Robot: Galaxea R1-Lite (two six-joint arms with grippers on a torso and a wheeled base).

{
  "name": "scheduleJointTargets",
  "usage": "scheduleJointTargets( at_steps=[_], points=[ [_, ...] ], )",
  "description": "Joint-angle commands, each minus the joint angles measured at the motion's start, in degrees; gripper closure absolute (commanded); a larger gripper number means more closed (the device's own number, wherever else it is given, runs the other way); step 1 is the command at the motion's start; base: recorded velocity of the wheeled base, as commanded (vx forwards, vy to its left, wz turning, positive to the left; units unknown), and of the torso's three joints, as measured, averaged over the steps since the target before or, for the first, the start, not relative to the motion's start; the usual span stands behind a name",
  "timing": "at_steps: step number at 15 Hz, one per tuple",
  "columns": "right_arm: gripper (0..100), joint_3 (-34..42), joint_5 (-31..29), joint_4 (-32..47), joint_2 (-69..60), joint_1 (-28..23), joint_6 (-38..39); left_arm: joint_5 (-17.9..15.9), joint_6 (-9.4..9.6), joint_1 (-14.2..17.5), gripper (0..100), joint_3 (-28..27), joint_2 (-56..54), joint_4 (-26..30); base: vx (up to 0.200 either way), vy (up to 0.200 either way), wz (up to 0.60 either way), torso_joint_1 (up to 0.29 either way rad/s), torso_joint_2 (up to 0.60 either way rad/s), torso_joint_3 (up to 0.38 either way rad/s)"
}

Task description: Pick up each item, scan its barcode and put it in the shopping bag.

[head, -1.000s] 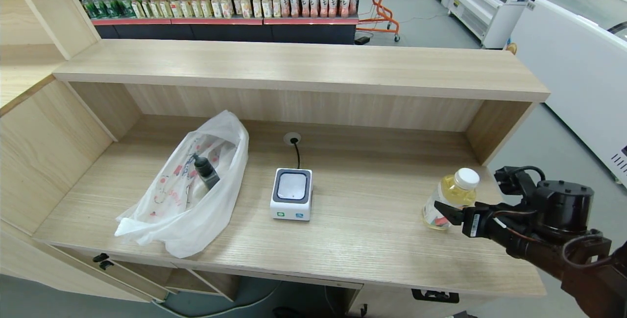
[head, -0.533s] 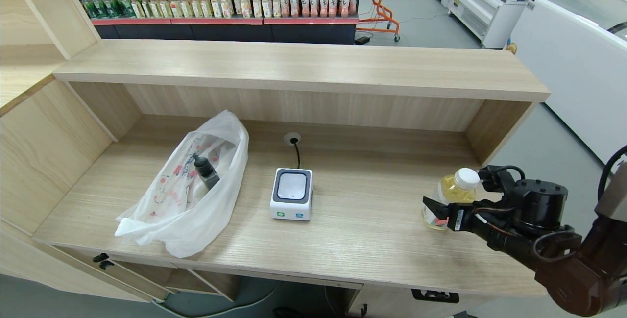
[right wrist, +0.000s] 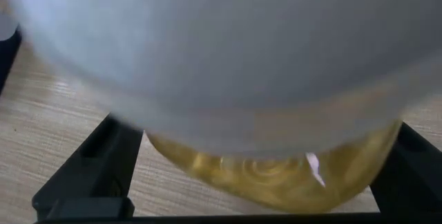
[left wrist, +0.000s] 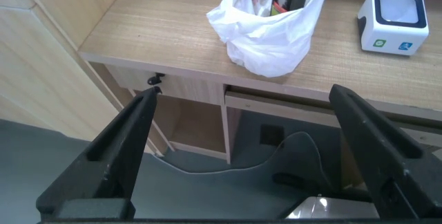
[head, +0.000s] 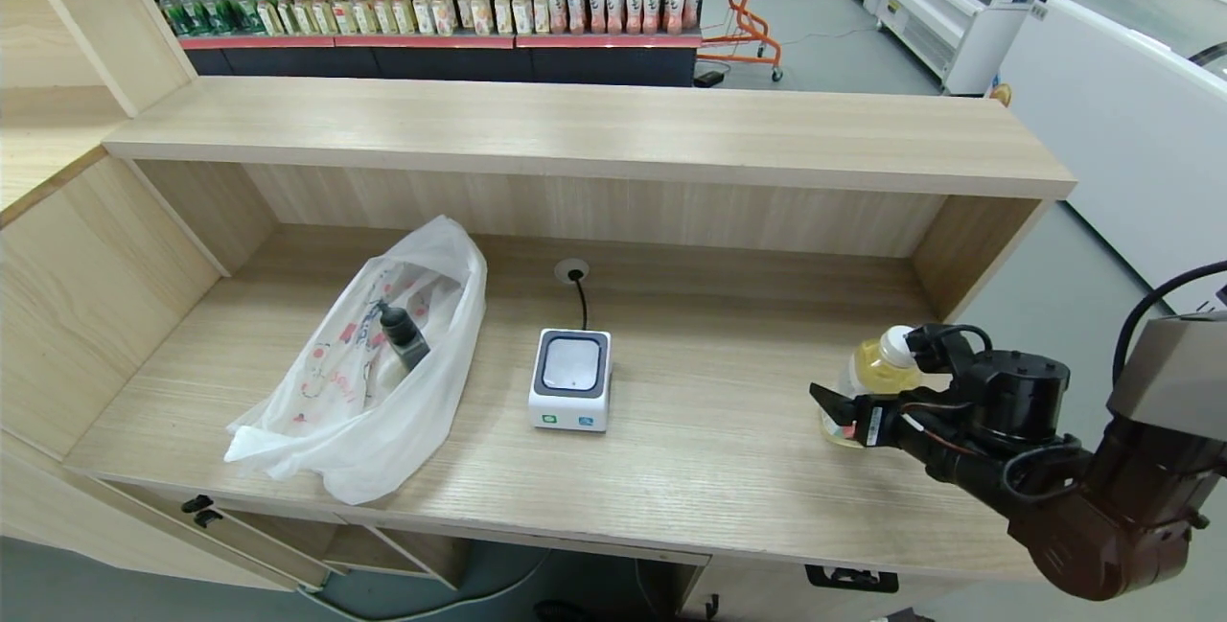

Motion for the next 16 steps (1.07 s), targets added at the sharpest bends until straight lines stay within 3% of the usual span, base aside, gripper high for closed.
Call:
scheduleJointTargets(
  at_steps=[1, 2, 3, 7, 14, 16],
  points=[
    [0, -0.8, 0.1, -0.2, 1.6, 0.8, -0.1, 0.0, 0.00, 0.0, 0, 0.0, 0.0, 0.0, 0.000, 0.000, 0.00, 0.000, 0.00, 0.000],
    [0, -1.3, 0.1, -0.3, 1.9, 1.0, -0.1, 0.0, 0.00, 0.0, 0, 0.0, 0.0, 0.0, 0.000, 0.000, 0.00, 0.000, 0.00, 0.000],
    [100, -2.0, 0.1, -0.5, 2.2, 1.3, 0.0, 0.0, 0.00, 0.0, 0, 0.0, 0.0, 0.0, 0.000, 0.000, 0.00, 0.000, 0.00, 0.000],
    [100, -6.7, 0.1, -1.8, 4.1, 1.4, -4.0, 0.0, 0.00, 0.0, 0, 0.0, 0.0, 0.0, 0.000, 0.000, 0.00, 0.000, 0.00, 0.000],
    [100, -7.9, 0.8, -2.3, 1.7, 1.1, -8.7, 0.0, 0.00, 0.0, 0, 0.0, 0.0, 0.0, 0.000, 0.000, 0.00, 0.000, 0.00, 0.000],
    [100, -7.9, 10.2, 2.3, -8.5, 0.9, -3.3, 0.0, 0.00, 0.0, 0, 0.0, 0.0, 0.0, 0.000, 0.000, 0.00, 0.000, 0.00, 0.000]
  ],
)
